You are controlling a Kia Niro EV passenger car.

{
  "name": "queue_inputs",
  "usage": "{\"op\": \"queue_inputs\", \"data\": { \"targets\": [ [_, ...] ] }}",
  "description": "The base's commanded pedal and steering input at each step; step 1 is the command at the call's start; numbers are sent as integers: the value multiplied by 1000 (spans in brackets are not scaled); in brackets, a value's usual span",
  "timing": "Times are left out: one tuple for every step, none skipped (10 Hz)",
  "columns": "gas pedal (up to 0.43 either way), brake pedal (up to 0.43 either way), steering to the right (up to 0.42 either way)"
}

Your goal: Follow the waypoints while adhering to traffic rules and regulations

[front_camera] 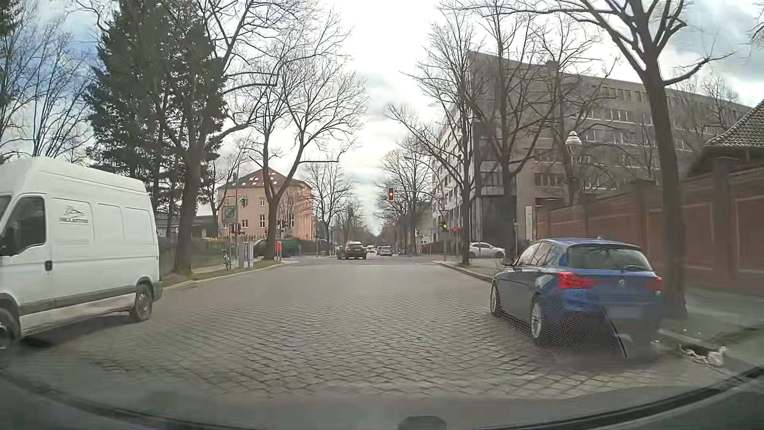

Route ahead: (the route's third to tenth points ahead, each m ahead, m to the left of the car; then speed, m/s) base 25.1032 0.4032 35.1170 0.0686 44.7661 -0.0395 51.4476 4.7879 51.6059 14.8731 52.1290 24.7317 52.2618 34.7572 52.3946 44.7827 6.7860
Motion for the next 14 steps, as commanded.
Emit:
{"op": "queue_inputs", "data": {
  "targets": [
    [0, 0, 0],
    [0, 0, -4],
    [0, 0, -1],
    [0, 0, 2],
    [0, 0, 4],
    [0, 0, 5],
    [0, 0, 10],
    [0, 0, 17],
    [0, 0, 21],
    [0, 12, 21],
    [0, 43, 23],
    [0, 79, 27],
    [0, 85, 26],
    [0, 104, 23]
  ]
}}
